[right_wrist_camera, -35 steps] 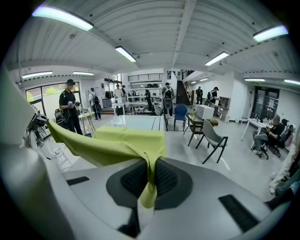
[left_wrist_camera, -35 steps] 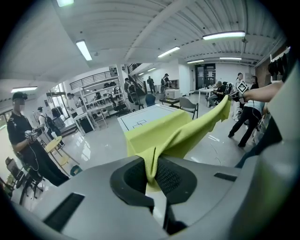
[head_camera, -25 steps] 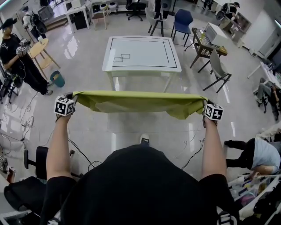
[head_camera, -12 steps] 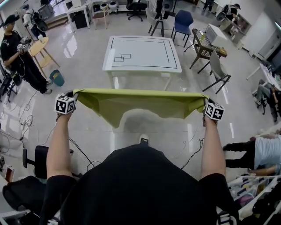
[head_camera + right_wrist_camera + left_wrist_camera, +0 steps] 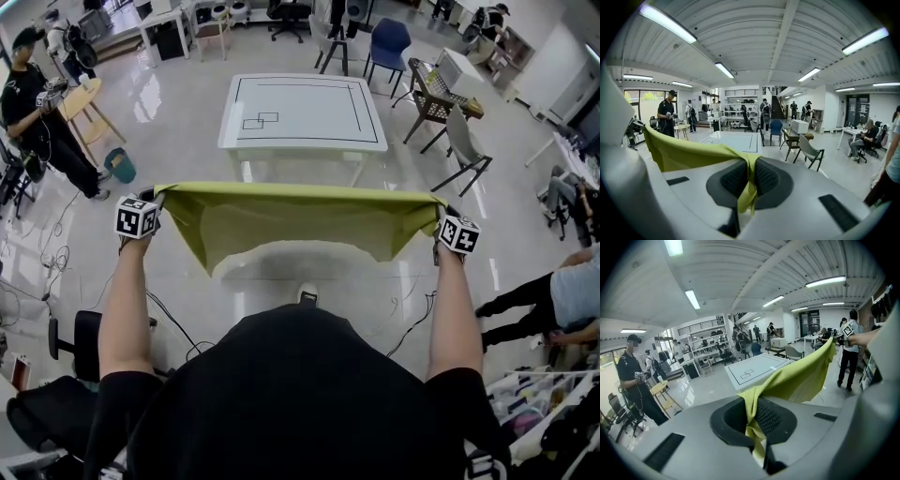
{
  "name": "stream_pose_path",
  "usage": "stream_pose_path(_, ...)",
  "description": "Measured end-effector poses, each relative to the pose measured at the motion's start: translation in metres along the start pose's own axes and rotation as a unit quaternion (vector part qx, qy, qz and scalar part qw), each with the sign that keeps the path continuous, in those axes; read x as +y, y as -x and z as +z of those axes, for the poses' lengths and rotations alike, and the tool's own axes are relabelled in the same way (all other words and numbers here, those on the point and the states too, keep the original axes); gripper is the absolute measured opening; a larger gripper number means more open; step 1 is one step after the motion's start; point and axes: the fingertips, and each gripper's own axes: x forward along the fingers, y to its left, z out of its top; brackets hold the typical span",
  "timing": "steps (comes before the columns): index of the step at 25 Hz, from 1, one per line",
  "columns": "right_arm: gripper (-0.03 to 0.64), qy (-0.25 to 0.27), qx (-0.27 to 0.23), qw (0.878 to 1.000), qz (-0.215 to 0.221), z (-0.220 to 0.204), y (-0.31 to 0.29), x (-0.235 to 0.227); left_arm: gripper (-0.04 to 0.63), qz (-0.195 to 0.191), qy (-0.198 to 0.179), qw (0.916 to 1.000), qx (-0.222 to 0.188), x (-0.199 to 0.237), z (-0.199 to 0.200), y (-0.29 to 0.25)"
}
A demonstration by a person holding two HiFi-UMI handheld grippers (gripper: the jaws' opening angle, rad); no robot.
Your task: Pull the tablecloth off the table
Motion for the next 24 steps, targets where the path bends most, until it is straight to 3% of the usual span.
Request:
stream_pose_path(14, 0.025, -0.020, -0.046, 0.999, -0.002, 0.021, 0.009, 0.008, 0.028, 0.021, 0.028, 0.9987, -0.039, 0.012, 0.009, 0.004)
stream_pose_path(18, 0.025, 0.002, -0.052, 0.999, -0.011, 0.024, 0.013, 0.013, 0.028, 0.029, 0.035, 0.9981, -0.041, 0.016, 0.006, 0.003)
stream_pose_path(24, 0.025, -0.004, -0.063, 0.998, -0.006, 0.026, 0.014, 0.021, 0.028, 0.035, 0.050, 0.9971, -0.046, 0.021, 0.001, 0.003)
